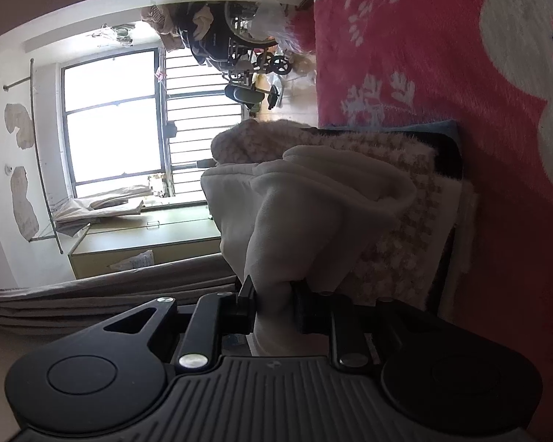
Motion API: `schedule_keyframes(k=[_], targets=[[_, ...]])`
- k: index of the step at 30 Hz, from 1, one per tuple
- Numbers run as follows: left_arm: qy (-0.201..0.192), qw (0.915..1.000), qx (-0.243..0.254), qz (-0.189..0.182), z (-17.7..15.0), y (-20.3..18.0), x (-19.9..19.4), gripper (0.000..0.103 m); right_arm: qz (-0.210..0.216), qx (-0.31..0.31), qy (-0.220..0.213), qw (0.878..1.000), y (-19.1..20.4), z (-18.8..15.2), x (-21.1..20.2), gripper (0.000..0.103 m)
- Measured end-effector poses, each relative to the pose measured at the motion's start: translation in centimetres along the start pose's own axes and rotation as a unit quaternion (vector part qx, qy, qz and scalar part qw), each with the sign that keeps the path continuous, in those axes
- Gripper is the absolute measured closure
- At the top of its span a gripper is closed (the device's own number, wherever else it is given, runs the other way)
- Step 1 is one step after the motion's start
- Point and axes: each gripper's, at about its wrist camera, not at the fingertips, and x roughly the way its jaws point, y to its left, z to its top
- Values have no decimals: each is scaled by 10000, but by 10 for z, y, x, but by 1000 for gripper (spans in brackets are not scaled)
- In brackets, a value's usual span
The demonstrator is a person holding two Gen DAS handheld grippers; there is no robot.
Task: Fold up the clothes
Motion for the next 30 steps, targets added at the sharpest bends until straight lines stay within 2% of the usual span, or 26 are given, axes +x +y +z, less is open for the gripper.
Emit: schedule_keyframes(k=[2,6,11,18,23,25,30], targets=[[-99,9999,88,8,3,-5,-1,84,-65,-161,-41,9998,-1,0,-4,65],[-154,9998,141,9,5,-1,-2,86,17,-189,-294,9994,-12,7,-23,51],[-144,9997,170,69,0,16,-10,86,73,-99,-518,9986,-18,25,-35,49],[-161,9997,184,76,-1,18,-10,86,-63,-342,-348,9988,-7,32,-20,48],[-162,9996,208,88,-2,23,-14,86,-225,-34,-316,9992,-14,38,-12,48],[-159,9996,209,90,-1,36,-24,86,-314,85,-348,9989,-17,38,-11,45],[-158,9996,211,103,0,42,-28,86,-471,90,-354,9982,-11,40,-3,43]])
